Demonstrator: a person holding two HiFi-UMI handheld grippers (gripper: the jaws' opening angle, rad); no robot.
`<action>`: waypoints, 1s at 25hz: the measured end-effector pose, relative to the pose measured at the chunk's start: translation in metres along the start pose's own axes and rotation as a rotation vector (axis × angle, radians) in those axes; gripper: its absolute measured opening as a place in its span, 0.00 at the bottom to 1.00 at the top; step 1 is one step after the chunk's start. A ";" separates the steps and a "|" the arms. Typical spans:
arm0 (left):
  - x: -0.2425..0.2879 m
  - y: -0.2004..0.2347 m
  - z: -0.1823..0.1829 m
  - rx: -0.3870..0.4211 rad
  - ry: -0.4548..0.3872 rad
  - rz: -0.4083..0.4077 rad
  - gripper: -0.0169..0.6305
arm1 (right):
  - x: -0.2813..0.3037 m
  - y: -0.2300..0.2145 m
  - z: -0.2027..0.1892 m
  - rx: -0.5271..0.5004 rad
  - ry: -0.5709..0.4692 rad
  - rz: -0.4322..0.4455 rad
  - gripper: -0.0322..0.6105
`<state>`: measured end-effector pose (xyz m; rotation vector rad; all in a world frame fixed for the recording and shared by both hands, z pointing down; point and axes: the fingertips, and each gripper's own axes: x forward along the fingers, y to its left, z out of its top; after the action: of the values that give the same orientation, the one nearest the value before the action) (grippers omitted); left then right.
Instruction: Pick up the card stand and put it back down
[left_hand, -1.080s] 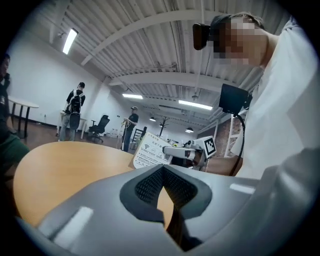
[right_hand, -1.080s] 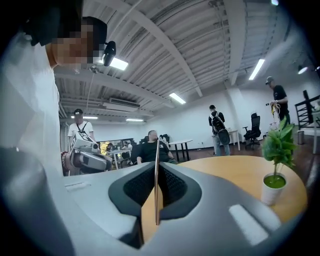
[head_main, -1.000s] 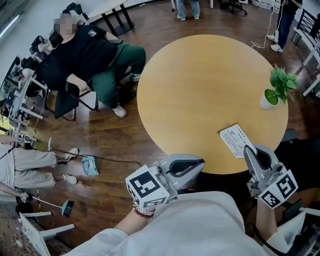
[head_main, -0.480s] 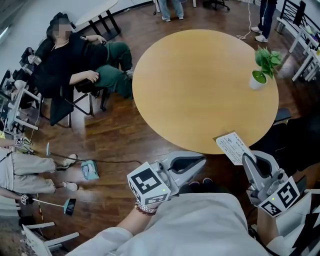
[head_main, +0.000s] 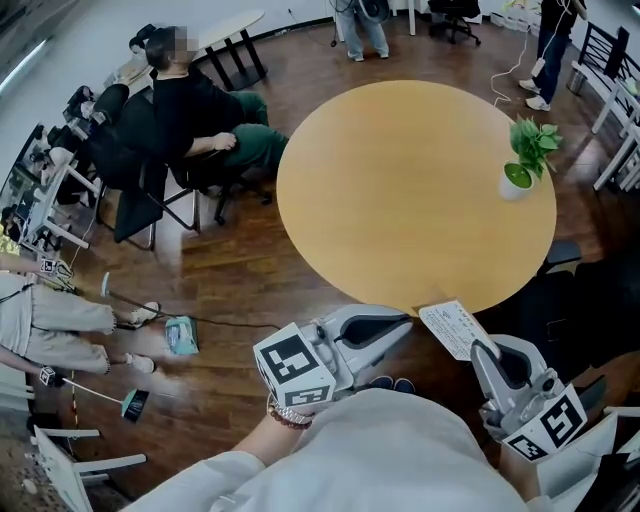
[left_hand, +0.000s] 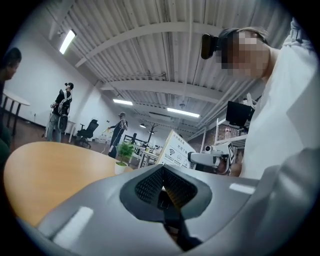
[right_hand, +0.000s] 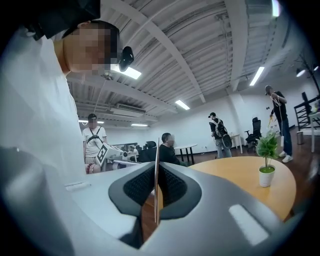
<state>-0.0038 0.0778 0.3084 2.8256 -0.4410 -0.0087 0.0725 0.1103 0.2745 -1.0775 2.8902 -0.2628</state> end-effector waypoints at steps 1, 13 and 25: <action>0.003 -0.003 0.001 0.018 0.002 0.003 0.03 | -0.004 -0.003 -0.001 0.008 -0.003 -0.005 0.08; 0.020 -0.018 -0.003 0.038 0.023 0.009 0.03 | -0.026 -0.021 0.000 0.038 -0.023 -0.027 0.08; 0.021 0.000 -0.003 0.020 0.023 0.014 0.03 | -0.012 -0.034 -0.003 0.051 -0.030 -0.031 0.08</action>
<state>0.0159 0.0725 0.3124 2.8387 -0.4588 0.0309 0.1038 0.0932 0.2832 -1.1090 2.8268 -0.3170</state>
